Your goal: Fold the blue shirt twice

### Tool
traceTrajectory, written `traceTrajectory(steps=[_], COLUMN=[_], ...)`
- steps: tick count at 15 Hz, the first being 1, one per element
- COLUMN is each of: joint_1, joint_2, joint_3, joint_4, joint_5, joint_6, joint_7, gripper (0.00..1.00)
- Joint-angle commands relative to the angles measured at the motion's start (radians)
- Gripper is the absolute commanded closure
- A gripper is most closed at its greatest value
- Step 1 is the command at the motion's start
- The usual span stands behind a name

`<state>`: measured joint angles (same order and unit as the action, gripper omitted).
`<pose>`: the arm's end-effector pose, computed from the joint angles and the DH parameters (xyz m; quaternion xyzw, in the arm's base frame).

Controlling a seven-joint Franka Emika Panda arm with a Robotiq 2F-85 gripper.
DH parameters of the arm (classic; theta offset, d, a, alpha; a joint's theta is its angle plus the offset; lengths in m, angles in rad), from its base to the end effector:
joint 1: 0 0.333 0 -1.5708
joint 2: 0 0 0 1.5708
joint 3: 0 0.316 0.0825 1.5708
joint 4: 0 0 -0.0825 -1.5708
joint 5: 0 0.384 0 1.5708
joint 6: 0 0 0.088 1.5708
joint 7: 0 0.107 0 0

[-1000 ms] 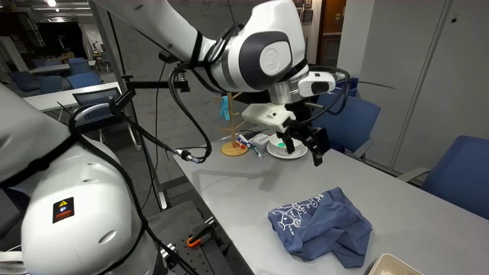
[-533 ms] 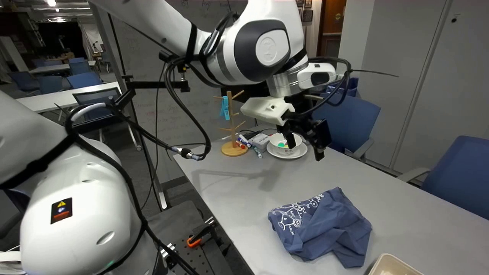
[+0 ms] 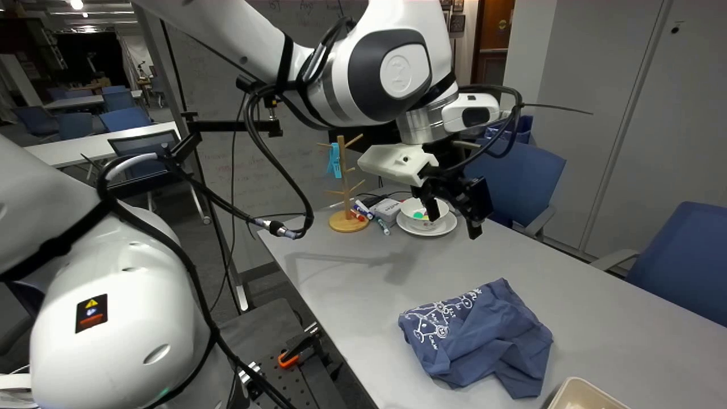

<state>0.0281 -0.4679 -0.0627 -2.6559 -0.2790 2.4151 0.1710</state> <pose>0.4018 -0.0149 0.4126 0.9895 -0.0070 0.1192 0.0813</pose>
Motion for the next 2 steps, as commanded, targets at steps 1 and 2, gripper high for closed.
traceTrajectory(steps=[1,2], joint_1=[-0.040,-0.040], joint_2=[0.000,0.000], joint_3=[0.040,0.040], joint_4=[0.000,0.000], joint_5=[0.028,0.028], joint_6=[0.003,0.003], joint_7=[-0.020,-0.020], gripper=[0.00,0.00])
